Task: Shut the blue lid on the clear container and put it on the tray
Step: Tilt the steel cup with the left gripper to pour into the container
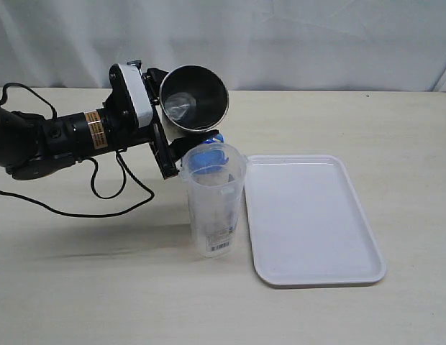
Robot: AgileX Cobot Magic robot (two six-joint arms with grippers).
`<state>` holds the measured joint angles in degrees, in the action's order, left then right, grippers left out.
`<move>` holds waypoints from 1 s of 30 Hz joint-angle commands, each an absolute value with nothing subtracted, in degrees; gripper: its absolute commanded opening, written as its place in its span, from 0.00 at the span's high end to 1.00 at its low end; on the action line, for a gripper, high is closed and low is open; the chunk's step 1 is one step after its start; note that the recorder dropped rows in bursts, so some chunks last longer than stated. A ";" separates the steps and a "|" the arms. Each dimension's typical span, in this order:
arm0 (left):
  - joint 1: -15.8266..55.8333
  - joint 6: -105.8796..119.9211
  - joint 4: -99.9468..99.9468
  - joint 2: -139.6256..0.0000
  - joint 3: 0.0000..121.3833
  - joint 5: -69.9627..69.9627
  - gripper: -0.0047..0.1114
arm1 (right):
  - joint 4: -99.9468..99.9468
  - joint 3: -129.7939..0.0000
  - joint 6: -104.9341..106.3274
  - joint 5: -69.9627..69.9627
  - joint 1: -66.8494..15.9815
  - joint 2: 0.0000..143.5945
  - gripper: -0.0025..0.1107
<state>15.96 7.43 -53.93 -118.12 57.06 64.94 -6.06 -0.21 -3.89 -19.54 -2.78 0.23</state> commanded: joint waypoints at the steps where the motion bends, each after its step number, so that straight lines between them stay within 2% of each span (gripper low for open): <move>1: 16.13 9.52 -53.56 -116.66 58.15 69.96 0.96 | -6.48 0.00 -3.96 -19.58 -2.66 0.00 0.94; 30: 16.01 17.33 -52.81 -116.66 58.15 69.96 0.96 | -6.48 0.00 -3.96 -19.58 -2.66 0.00 0.94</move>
<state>15.96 16.37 -55.43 -118.12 57.06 65.04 -6.06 -0.21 -3.89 -19.54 -2.78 0.23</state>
